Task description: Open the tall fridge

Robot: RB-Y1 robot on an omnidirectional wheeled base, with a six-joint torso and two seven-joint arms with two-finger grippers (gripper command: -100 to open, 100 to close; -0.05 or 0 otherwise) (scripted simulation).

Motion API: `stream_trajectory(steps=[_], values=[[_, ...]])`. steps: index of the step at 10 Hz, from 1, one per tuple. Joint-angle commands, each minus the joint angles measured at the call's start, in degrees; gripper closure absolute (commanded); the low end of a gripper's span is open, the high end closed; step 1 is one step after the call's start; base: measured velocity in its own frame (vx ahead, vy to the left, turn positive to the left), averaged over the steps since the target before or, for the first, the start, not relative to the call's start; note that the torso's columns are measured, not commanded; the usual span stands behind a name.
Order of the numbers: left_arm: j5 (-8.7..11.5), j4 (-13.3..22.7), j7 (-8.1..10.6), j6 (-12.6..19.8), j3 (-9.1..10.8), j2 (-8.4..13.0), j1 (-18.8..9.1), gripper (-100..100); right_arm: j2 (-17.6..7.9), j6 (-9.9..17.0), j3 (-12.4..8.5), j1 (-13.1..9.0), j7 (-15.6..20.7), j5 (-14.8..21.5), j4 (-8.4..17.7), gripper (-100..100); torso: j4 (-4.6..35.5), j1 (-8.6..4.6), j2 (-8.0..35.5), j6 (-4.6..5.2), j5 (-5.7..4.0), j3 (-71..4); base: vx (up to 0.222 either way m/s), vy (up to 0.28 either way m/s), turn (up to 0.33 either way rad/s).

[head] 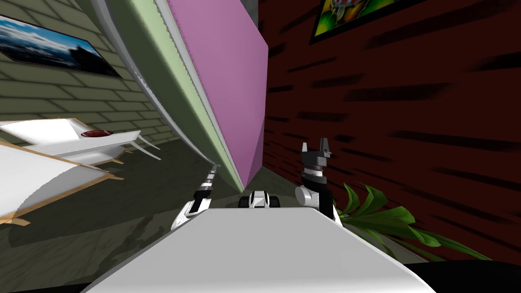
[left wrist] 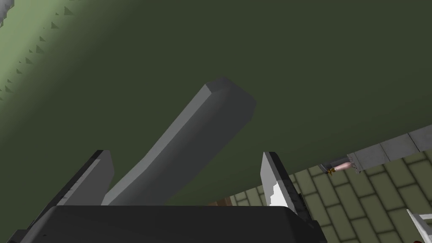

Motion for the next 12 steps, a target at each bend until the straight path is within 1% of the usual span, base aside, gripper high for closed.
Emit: stream_trajectory(steps=[1, 6, 12], values=[[-0.5, -1.7, 0.83, 2.9, 0.26, 1.2, 0.0, -100, 0.0, 0.0, 0.0, 0.0, 0.0, 0.0, 0.0, 0, 0.0, 0.01, 0.0, 0.0, 0.0, 0.0, -0.015, -0.034, -0.002], [-1.4, -4.7, 2.32, 7.9, 0.78, 4.9, 0.1, -100, 0.0, 0.0, 0.0, 0.0, 0.0, 0.0, 0.0, 0, 0.0, 0.0, 0.0, 0.0, 0.0, 0.0, -0.018, -0.041, -0.003], [-2.6, -8.8, 4.38, 14.9, 1.47, 10.3, 0.2, -100, 0.0, 0.0, 0.0, 0.0, 0.0, 0.0, 0.0, 0, 0.0, -0.05, 0.0, 0.0, -0.01, 0.0, -0.022, -0.044, -0.003]])
